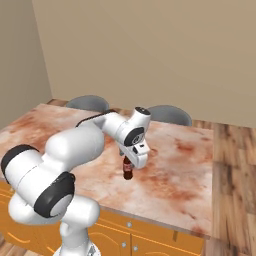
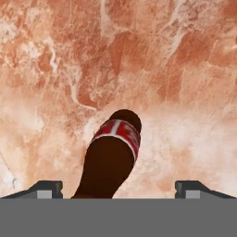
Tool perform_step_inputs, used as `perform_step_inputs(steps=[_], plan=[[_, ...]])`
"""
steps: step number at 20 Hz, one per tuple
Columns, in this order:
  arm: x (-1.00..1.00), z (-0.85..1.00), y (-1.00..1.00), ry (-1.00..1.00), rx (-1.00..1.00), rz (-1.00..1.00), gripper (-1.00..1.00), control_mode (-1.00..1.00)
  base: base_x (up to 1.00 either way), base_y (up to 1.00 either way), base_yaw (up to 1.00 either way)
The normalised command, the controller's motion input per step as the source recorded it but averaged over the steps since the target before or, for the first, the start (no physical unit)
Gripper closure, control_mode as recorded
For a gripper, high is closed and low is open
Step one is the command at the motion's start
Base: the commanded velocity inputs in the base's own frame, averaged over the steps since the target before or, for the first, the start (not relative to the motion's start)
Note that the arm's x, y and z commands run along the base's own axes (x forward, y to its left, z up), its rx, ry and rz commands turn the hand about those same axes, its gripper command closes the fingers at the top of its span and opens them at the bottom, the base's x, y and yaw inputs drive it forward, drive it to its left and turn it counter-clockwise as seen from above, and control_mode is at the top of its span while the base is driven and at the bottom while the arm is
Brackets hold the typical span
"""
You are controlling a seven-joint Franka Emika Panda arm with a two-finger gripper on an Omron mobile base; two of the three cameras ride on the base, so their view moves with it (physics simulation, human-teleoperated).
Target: Move the drinks to the dining counter.
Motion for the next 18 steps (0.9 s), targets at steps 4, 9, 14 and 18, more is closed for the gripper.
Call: perform_step_inputs(steps=[4, 9, 14, 18], plan=[[-0.18, 0.27, -0.03, -0.06, 0.00, 0.00, -1.00, -1.00, 0.00, 0.00, 0.00], [-0.11, 0.61, 0.00, -0.14, 0.00, 0.02, -1.00, -1.00, 0.00, 0.00, 0.00], [-0.58, 0.57, 0.00, -0.34, 0.00, 0.08, -1.00, -1.00, 0.00, 0.00, 0.00], [-0.95, 0.39, 0.00, -0.63, -0.03, 0.17, -1.00, -1.00, 0.00, 0.00, 0.00]])
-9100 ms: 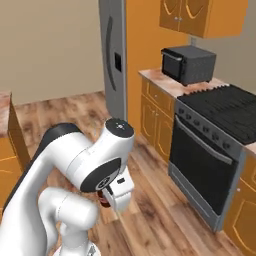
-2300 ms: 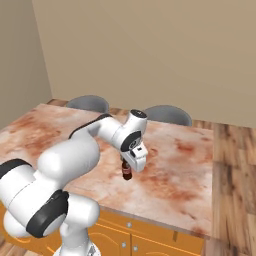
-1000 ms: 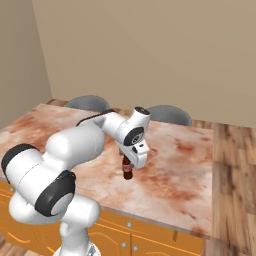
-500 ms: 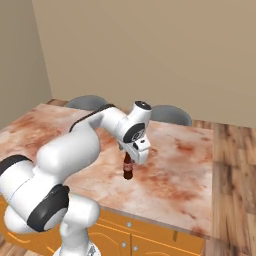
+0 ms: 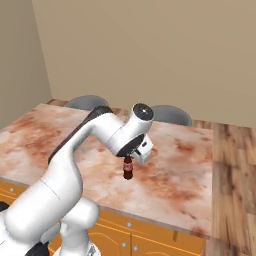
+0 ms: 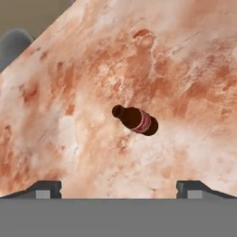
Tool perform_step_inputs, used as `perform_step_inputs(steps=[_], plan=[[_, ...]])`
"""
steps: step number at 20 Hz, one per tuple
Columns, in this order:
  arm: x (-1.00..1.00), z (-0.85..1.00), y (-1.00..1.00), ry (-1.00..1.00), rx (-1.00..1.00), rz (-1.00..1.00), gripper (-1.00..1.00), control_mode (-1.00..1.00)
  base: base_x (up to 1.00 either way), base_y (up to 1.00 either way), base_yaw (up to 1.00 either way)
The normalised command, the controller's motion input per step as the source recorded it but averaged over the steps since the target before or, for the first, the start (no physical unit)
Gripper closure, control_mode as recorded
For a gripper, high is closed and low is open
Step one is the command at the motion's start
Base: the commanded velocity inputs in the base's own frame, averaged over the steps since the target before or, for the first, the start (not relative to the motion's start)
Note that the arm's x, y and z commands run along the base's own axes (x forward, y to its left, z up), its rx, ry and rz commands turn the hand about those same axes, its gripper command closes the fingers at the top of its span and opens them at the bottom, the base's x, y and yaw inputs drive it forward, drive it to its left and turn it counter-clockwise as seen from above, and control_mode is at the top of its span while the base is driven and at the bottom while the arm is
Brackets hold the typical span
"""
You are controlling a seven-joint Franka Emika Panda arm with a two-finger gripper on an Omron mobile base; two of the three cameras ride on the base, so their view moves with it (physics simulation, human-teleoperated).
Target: Move the drinks to the dining counter.
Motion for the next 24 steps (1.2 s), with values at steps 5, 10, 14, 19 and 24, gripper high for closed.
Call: perform_step_inputs(steps=[5, 10, 14, 19, 24], plan=[[-0.97, 0.20, 0.00, -0.63, -0.05, 0.17, -1.00, -1.00, 0.00, 0.00, 0.00], [-0.73, 0.04, 0.01, -0.55, -0.03, 0.15, -1.00, -1.00, 0.00, 0.00, 0.00], [-0.18, 0.00, 0.03, -0.23, -0.01, 0.07, -1.00, 1.00, 0.00, 0.00, 0.05], [0.00, 0.00, 0.00, 0.00, 0.00, 0.00, -1.00, 1.00, 0.09, 0.00, 0.07], [0.00, 0.00, 0.00, 0.00, 0.00, 0.00, -1.00, 1.00, -0.74, -0.30, 0.04]])
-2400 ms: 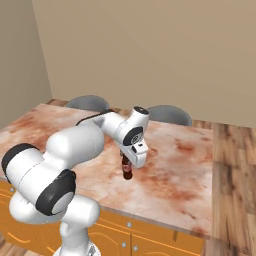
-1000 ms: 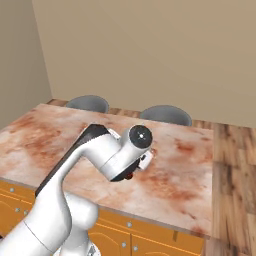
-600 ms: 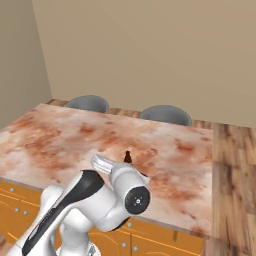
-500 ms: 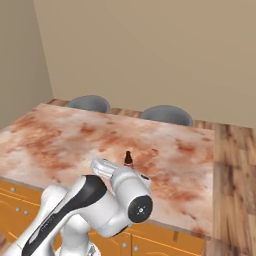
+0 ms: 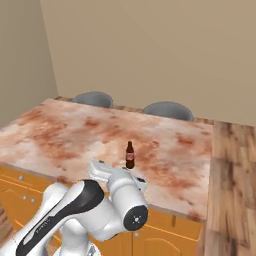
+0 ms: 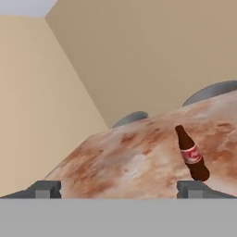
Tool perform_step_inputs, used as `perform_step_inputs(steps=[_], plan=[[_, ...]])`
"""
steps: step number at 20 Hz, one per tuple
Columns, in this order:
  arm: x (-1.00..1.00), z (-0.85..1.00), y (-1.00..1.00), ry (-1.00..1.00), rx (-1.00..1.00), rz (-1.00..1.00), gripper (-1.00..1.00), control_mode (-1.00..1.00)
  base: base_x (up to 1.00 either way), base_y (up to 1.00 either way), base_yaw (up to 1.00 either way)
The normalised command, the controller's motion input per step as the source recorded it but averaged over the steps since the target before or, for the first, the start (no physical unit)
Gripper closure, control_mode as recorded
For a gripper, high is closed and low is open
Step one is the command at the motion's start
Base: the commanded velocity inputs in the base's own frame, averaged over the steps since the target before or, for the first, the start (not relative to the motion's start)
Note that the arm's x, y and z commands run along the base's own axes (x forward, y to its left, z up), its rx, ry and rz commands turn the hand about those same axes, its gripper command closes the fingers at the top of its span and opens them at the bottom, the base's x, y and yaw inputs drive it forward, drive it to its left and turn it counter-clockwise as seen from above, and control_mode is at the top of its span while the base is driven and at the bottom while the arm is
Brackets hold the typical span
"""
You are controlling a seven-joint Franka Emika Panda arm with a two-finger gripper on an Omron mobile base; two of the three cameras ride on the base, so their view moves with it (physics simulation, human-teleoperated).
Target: Move the drinks to the dining counter.
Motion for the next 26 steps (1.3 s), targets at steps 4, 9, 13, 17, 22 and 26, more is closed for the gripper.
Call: perform_step_inputs(steps=[4, 9, 13, 17, 22, 26], plan=[[0.00, 0.00, 0.00, 0.00, 0.00, 0.00, -1.00, 1.00, -1.00, -0.50, 0.00], [0.00, 0.00, 0.00, 0.00, 0.00, 0.00, -1.00, 1.00, -0.70, -0.89, -0.18], [0.00, 0.00, 0.00, 0.00, 0.00, 0.00, -1.00, 1.00, -0.06, -0.99, -0.42], [0.00, 0.00, 0.00, 0.00, 0.00, 0.00, -1.00, 1.00, 0.14, -0.97, -0.62], [0.00, 0.00, 0.00, 0.00, 0.00, 0.00, -1.00, 1.00, 0.36, -0.79, -0.78], [0.00, 0.00, 0.00, 0.00, 0.00, 0.00, -1.00, 1.00, 0.30, -0.79, -0.81]])
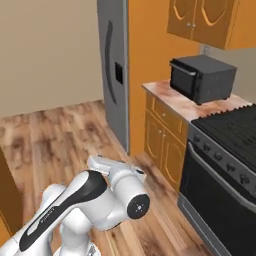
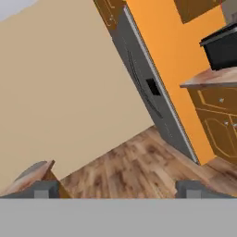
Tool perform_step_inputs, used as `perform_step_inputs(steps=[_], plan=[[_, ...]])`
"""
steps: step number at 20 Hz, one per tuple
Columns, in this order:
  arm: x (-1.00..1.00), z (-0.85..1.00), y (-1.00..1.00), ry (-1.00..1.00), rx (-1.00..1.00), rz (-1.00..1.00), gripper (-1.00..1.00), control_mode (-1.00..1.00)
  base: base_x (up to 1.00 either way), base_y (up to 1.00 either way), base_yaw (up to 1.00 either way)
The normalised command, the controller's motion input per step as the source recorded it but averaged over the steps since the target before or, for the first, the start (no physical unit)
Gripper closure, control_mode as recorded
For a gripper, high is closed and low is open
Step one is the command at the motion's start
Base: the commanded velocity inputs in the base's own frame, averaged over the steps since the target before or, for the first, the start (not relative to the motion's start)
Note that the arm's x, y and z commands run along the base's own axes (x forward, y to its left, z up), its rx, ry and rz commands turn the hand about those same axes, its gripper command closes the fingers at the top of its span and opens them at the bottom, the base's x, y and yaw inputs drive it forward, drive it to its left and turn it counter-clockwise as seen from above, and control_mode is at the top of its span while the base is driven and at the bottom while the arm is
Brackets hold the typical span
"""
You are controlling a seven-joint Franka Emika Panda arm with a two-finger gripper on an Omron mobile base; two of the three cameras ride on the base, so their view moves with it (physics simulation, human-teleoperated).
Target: Move the drinks to the dining counter.
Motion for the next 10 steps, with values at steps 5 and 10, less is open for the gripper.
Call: perform_step_inputs(steps=[5, 10], plan=[[0.00, 0.00, 0.00, 0.00, 0.00, 0.00, -1.00, 1.00, 0.08, -0.87, -0.74], [0.00, 0.00, 0.00, 0.00, 0.00, 0.00, -1.00, 1.00, -0.03, -0.90, -0.61]])
